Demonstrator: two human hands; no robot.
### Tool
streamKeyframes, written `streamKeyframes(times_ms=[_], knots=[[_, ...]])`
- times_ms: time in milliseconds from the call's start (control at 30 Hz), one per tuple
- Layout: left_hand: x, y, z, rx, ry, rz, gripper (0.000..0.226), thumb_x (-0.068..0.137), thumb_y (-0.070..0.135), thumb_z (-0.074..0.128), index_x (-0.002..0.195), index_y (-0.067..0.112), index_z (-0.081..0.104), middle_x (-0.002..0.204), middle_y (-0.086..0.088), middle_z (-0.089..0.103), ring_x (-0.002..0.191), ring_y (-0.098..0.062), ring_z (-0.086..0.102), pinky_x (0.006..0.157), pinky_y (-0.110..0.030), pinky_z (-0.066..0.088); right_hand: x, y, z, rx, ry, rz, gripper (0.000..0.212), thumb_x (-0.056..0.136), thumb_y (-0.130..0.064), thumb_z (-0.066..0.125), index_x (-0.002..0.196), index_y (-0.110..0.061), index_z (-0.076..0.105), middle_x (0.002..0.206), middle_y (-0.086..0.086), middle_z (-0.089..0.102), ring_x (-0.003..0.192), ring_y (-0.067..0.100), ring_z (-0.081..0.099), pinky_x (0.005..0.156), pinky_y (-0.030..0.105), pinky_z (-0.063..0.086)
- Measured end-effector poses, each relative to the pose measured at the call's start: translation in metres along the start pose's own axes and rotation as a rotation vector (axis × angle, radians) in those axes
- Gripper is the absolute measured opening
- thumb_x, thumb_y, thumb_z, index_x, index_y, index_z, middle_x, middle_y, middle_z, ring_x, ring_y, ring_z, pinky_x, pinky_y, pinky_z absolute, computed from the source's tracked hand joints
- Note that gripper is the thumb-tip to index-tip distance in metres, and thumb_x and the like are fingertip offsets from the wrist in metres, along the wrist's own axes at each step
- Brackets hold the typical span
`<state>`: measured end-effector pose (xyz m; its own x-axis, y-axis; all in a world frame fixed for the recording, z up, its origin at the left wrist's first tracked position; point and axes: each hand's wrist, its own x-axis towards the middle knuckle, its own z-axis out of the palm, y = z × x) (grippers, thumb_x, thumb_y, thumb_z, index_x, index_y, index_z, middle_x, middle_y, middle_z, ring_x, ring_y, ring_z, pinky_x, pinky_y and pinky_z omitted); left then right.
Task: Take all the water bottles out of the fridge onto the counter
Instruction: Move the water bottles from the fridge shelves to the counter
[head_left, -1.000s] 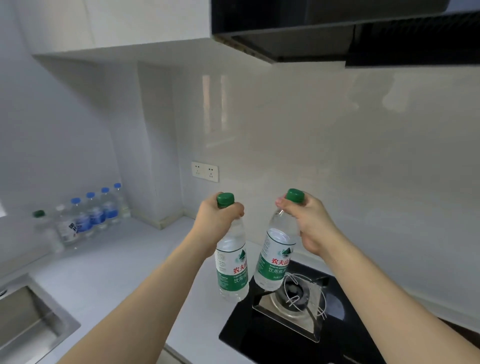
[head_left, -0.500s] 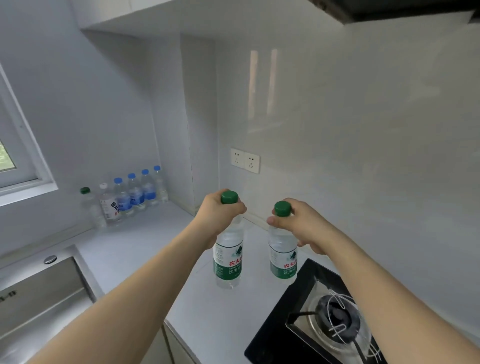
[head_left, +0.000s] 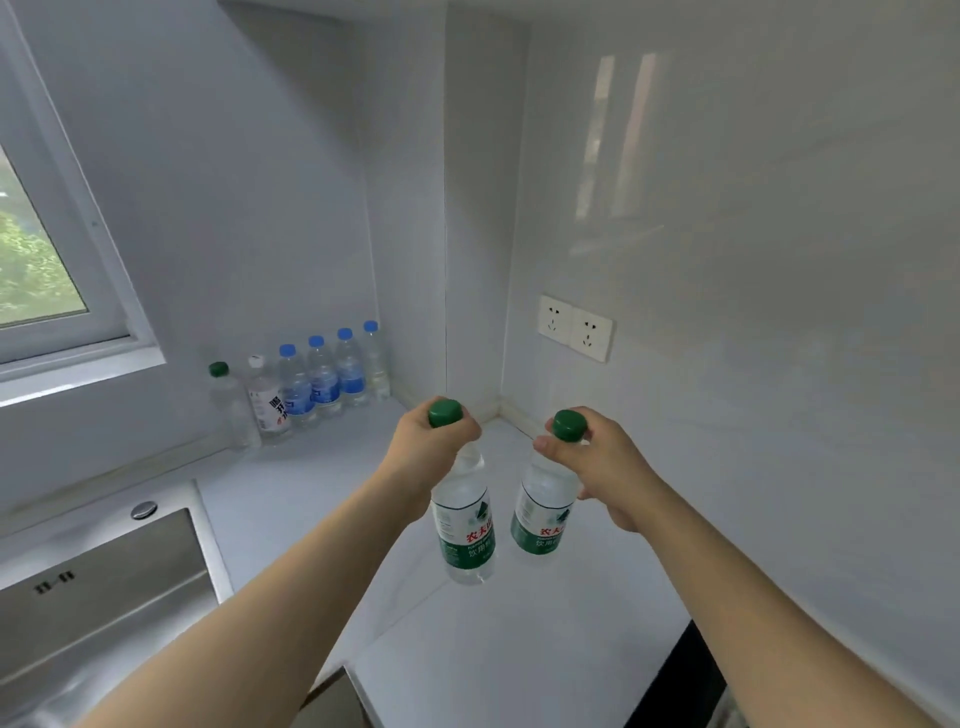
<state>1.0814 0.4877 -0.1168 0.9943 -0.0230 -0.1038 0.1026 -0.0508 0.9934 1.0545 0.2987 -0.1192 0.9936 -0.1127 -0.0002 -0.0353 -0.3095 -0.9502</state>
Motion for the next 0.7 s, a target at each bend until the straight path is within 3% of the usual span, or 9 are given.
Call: streamKeyframes(times_ms=[167,400,700], knots=[[0.06,-0.012,-0.036,0.059,-0.013,-0.025,0.008,0.084,0.007,0.068,0.089,0.011,0.063,0.081,-0.008,0.055,0.072,-0.017,0.046,0.064,-0.026,0.038,0.058,0.001,0.049,0.017,0.007,0.014,0.021,0.087,-0.024,0.07,0.104,-0.02,0.059,0.101,-0.008,0.061,0.087,0.003,0.053,0.077,0.032,0.044],[0.147,-0.029,-0.093,0.008,-0.015,-0.089,0.013,0.083,0.003,0.068,0.084,0.014,0.061,0.08,-0.007,0.056,0.076,-0.019,0.046,0.068,-0.029,0.037,0.136,0.003,0.118,0.019,0.006,0.035,0.015,0.085,-0.023,0.072,0.095,-0.022,0.06,0.095,-0.004,0.064,0.08,0.009,0.055,0.066,0.025,0.041],[0.245,-0.068,-0.156,-0.082,0.133,-0.128,0.014,0.082,0.0,0.065,0.084,0.012,0.059,0.08,-0.007,0.054,0.075,-0.02,0.044,0.068,-0.031,0.037,0.228,0.016,0.194,-0.003,-0.018,0.064,0.019,0.084,-0.024,0.073,0.097,-0.017,0.062,0.088,-0.006,0.062,0.079,0.007,0.055,0.071,0.026,0.044]])
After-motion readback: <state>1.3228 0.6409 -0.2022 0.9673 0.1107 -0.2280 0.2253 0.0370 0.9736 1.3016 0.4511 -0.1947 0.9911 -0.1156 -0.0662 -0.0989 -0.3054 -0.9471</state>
